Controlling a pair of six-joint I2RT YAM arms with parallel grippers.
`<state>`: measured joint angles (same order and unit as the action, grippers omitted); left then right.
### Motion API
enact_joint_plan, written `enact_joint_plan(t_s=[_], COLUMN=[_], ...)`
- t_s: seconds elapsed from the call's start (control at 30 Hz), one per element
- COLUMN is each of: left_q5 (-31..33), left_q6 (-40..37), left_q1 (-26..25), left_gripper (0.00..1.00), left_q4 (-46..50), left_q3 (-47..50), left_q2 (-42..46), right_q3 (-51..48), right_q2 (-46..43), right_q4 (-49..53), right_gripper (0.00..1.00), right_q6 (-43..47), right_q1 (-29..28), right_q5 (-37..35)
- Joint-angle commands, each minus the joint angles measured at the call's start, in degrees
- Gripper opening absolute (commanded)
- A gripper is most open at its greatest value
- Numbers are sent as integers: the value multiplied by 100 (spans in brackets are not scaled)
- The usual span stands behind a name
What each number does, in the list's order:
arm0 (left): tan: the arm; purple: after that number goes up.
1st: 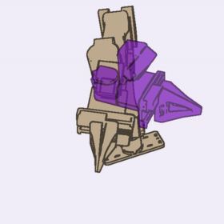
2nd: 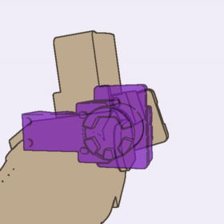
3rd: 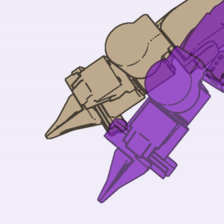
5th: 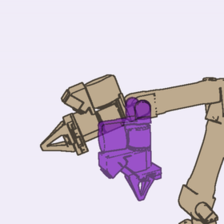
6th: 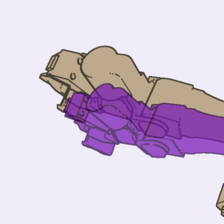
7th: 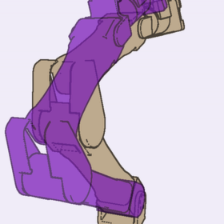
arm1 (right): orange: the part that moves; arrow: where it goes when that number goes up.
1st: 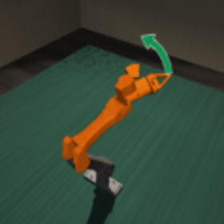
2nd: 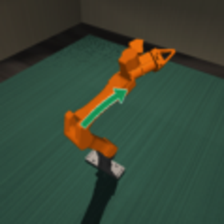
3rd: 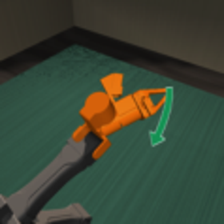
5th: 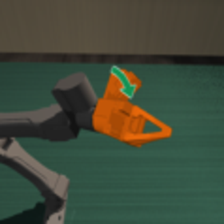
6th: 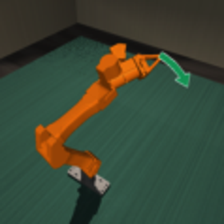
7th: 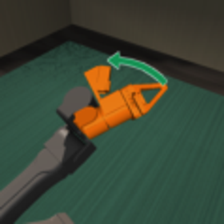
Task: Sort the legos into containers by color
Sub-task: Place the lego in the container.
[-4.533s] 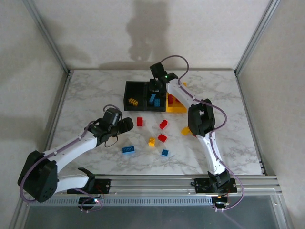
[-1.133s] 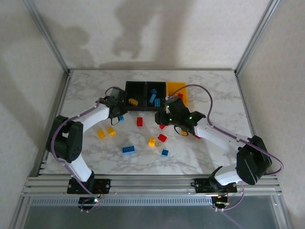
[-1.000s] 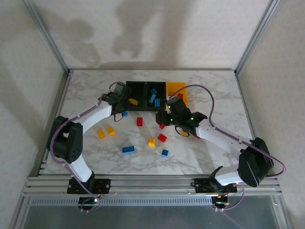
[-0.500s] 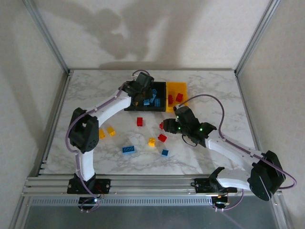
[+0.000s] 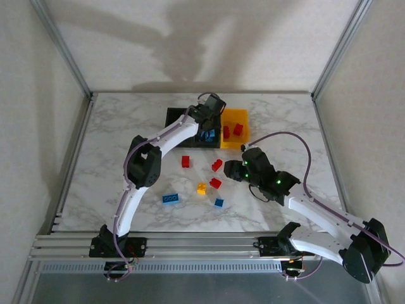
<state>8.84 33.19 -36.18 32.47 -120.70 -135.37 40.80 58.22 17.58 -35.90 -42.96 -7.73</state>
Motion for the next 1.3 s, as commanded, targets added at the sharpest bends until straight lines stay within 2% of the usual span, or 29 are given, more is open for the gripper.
enact_joint_plan(t_s=[0.0, 0.3, 0.47, 0.73, 0.97, 1.27], left_q5=[120, 135, 100, -89, -181, -398], left_q6=[46, 66, 74, 8, -128, -182], left_q1=[-29, -47, -47, -121, -196, -200], left_gripper=[29, 38, 50, 54, 60, 63], left_q4=[298, 272, 255, 87, -326, -1325], left_q3=[-335, -344, -342, 45, 1442, 4353], left_q2=[-146, -244, -167, 461, 1782, 4005], right_q3=[-123, -145, -107, 28, 251, 683], right_q2=[-170, -222, -173, -85, 74, 1158], right_q4=[155, 159, 148, 213, 199, 105], right_gripper=[53, 53, 53, 58, 60, 64], right_q6=[-103, -159, -171, -98, 56, -148], right_q1=[-17, -18, -15, -18, 23, 27], right_q5=[-242, -265, -264, -356, -303, -138])
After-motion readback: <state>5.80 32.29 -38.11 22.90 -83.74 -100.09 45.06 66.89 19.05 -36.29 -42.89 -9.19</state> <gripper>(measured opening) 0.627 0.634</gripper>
